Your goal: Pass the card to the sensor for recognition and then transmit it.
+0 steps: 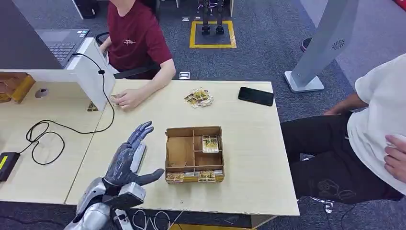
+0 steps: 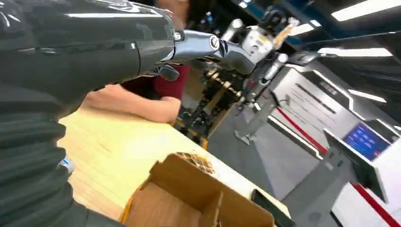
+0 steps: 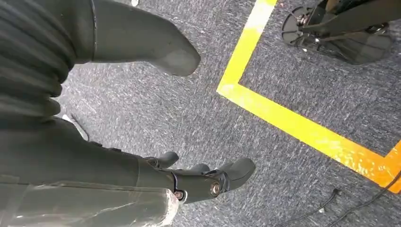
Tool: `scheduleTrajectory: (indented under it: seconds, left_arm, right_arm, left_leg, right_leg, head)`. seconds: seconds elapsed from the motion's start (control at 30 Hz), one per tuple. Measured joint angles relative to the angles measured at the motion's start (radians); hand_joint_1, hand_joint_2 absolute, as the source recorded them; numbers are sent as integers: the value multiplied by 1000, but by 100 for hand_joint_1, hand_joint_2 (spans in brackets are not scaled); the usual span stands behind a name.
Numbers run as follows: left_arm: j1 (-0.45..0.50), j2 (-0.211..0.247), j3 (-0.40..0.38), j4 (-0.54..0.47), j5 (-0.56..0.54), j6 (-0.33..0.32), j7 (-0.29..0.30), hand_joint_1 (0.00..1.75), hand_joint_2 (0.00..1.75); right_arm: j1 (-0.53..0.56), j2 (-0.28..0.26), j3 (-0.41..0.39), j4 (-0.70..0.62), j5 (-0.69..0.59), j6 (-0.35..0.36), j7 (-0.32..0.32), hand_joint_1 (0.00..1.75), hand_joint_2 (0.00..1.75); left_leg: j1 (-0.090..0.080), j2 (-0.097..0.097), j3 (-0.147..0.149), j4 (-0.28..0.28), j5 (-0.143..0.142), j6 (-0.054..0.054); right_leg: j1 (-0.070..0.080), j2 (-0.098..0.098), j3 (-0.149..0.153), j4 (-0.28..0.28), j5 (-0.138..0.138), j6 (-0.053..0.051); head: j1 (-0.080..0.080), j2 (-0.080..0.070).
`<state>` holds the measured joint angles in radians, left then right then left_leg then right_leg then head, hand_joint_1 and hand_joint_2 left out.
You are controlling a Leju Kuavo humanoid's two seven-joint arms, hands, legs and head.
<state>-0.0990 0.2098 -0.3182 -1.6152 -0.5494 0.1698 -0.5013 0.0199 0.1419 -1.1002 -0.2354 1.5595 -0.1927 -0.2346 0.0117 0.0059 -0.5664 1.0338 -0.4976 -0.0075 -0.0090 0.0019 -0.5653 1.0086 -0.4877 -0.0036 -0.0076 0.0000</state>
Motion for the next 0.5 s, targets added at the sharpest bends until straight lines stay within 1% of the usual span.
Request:
scheduleTrajectory:
  seconds: [0.13, 0.23, 0.33, 0.43, 0.5]
  left_arm:
    - [37, 19, -43, -47, -98, 80, -16, 0, 175]
    - [50, 27, -72, -60, -159, 130, -14, 0, 175]
    - [55, 32, -107, -61, -245, 186, 10, 0, 175]
    - [53, 37, -147, -54, -366, 256, 49, 0, 175]
    - [48, 39, -178, -40, -409, 293, 72, 0, 175]
  right_arm:
    - [0, 0, -6, -6, 5, -1, -2, 0, 175]
    - [-1, 0, -8, -9, 5, -1, -3, 0, 175]
    - [-2, 0, -10, -10, 5, -3, 0, 0, 175]
    - [-3, 0, -10, -10, 5, -4, 6, 0, 175]
    - [-6, 0, -10, -10, 5, -5, 6, 0, 175]
  left_leg:
    - [0, 0, 0, 0, 0, 0]
    - [0, 0, 0, 0, 0, 0]
    - [0, 0, 0, 0, 0, 0]
    - [0, 0, 0, 0, 0, 0]
    - [0, 0, 0, 0, 0, 0]
  right_leg:
    - [0, 0, 0, 0, 0, 0]
    - [0, 0, 0, 0, 0, 0]
    - [0, 0, 0, 0, 0, 0]
    - [0, 0, 0, 0, 0, 0]
    - [0, 0, 0, 0, 0, 0]
  head:
    - [0, 0]
    - [0, 0]
    - [0, 0]
    - [0, 0]
    - [0, 0]
